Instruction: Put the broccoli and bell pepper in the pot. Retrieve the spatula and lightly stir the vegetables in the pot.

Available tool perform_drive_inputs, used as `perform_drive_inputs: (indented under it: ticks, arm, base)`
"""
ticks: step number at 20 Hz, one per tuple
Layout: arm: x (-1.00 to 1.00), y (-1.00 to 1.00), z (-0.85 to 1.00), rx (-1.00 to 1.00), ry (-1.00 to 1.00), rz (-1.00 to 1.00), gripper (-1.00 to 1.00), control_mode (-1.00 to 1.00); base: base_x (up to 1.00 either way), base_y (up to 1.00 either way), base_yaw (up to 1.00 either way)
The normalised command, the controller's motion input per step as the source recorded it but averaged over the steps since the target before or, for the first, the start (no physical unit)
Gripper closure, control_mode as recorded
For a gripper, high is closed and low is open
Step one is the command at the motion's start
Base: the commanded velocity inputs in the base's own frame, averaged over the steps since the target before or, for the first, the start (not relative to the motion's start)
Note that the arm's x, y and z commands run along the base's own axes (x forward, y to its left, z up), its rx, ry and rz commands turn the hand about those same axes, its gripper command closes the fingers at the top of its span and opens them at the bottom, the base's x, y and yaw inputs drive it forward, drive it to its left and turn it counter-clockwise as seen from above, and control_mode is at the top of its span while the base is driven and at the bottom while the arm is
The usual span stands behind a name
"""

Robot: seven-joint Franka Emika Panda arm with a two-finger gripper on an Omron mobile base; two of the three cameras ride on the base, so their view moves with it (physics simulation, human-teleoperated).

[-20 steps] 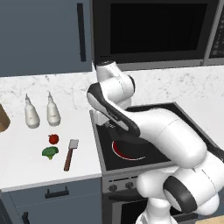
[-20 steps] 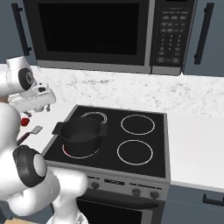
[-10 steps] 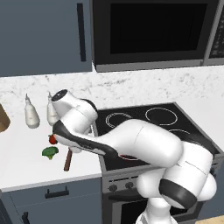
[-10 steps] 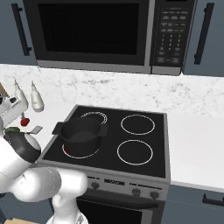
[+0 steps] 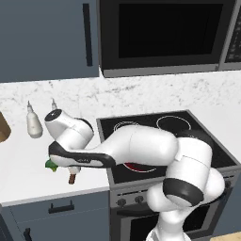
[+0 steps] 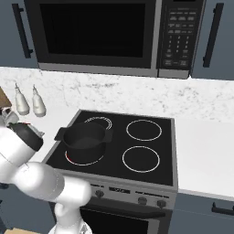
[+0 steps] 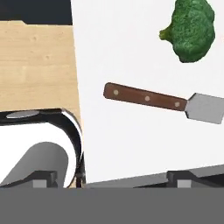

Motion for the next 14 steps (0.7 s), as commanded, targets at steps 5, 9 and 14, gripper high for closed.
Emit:
perform_drive_inputs:
  ticks: [5,9,14]
  arm:
    - [0.44,0.55,-0.12,0.0,-0.01,0.1,-1.0,-1.0]
    - [0.42,0.49,-0.21,0.0,-0.01,0.02,-1.0,-1.0]
    - [0.29,0.3,-0.43,0.0,0.0,0.0,-1.0,-1.0]
  base:
    - [0.0,0.0,0.0]
    - [0.0,0.0,0.0]
    - [0.0,0.0,0.0]
